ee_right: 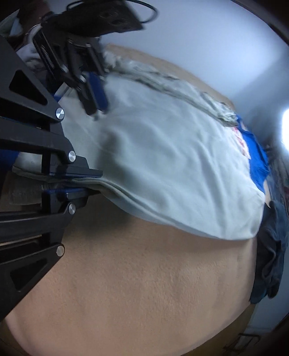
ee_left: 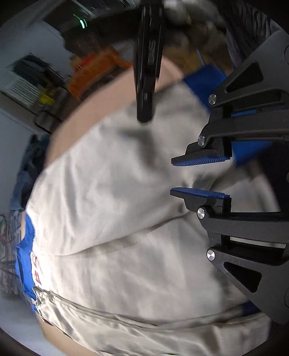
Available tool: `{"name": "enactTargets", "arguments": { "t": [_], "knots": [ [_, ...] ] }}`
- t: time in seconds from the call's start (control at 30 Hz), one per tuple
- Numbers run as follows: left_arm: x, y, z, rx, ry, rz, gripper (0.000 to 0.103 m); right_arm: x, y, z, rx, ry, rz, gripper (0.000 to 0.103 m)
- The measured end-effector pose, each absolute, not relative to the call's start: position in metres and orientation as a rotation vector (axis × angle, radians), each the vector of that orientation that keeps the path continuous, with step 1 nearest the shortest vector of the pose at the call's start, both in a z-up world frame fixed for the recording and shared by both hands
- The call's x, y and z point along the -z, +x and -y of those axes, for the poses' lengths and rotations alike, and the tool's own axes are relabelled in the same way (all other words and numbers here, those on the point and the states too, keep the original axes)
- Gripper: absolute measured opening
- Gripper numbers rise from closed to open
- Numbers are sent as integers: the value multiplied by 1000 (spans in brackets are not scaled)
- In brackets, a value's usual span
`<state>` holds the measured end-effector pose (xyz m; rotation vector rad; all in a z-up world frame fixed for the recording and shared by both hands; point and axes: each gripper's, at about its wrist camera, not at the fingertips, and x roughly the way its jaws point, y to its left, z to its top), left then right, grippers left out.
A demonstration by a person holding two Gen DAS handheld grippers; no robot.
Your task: Fold large clothes
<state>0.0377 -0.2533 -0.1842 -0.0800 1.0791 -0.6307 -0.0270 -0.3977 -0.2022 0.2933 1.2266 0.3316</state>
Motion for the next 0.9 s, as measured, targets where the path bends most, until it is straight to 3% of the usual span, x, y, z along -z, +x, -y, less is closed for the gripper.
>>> {"name": "enactTargets", "arguments": {
  "t": [0.33,0.63,0.9],
  "knots": [
    [208,11,268,740,-87,-1175,17,170,-32,376,-306,127,-1182,3],
    [104,30,156,597,-249,-971,17,141,-31,331,-340,-55,-1104,3],
    [67,48,66,417,-292,-861,17,137,-21,263,-432,-171,-1073,3]
  ]
}}
